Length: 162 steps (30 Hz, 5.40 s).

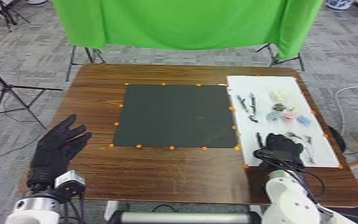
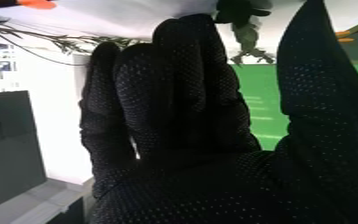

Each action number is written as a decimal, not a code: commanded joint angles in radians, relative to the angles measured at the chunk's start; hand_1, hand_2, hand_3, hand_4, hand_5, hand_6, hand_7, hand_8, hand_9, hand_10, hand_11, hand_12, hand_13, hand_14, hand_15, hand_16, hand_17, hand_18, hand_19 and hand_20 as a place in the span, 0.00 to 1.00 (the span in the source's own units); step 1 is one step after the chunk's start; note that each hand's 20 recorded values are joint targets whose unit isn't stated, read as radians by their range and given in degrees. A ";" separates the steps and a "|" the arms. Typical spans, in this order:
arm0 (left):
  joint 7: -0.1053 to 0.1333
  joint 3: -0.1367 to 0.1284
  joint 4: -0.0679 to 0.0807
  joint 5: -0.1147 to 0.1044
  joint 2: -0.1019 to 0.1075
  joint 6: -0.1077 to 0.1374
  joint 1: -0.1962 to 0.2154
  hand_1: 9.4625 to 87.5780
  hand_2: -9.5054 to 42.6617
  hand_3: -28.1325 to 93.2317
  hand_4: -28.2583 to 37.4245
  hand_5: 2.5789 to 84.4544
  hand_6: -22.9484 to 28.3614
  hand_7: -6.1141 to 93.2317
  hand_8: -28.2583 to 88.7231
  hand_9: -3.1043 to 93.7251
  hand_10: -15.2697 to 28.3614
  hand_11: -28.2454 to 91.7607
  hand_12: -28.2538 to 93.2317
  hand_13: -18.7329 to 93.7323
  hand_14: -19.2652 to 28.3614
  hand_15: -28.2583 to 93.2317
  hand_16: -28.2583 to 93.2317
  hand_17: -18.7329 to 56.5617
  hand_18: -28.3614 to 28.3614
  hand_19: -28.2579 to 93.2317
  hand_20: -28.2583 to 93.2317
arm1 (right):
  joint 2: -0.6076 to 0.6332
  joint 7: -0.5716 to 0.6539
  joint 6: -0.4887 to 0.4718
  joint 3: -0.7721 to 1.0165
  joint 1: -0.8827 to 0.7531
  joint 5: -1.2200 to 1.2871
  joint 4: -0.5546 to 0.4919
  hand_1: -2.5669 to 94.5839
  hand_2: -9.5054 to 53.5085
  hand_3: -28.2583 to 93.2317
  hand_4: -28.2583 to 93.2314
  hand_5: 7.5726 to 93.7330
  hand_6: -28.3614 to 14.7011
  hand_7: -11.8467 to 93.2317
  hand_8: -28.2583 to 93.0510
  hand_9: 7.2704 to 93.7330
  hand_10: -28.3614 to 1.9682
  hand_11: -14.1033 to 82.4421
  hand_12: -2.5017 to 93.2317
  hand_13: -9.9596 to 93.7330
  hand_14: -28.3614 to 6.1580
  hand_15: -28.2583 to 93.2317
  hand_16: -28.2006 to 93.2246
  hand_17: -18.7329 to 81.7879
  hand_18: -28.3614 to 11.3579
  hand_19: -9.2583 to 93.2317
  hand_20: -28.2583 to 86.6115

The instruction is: Arrange flowers

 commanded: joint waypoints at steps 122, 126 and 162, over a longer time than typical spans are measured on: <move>0.006 -0.047 0.039 0.001 0.039 -0.050 -0.124 0.19 0.28 0.90 0.09 0.39 0.61 0.21 0.15 0.38 0.81 0.47 0.31 0.39 0.96 0.63 0.15 0.14 0.90 0.72 0.19 | -0.461 -0.449 0.066 -0.527 0.760 0.114 0.372 0.47 0.00 0.97 0.09 0.98 0.57 0.35 0.44 0.92 0.49 0.71 0.32 0.89 0.51 0.91 0.37 0.56 0.05 1.00 0.56; 0.001 -0.058 0.038 0.007 0.028 -0.068 -0.120 0.19 0.28 0.90 0.09 0.39 0.61 0.21 0.15 0.38 0.81 0.47 0.31 0.39 0.96 0.63 0.15 0.14 0.90 0.72 0.20 | -0.485 -0.436 0.073 -0.588 0.788 0.139 0.407 0.47 0.00 0.97 0.09 0.98 0.57 0.35 0.43 0.92 0.49 0.71 0.32 0.89 0.51 0.91 0.37 0.55 0.05 1.00 0.56; 0.010 -0.030 0.061 0.008 0.052 -0.076 -0.179 0.19 0.28 0.90 0.10 0.39 0.61 0.21 0.15 0.38 0.81 0.46 0.31 0.39 0.96 0.63 0.16 0.14 0.91 0.74 0.19 | -0.637 -0.348 -0.192 -0.476 0.719 0.363 0.504 0.49 0.00 0.91 0.02 0.94 0.60 0.36 0.33 0.88 0.51 0.73 0.28 0.87 0.50 0.90 0.37 0.53 0.06 1.00 0.52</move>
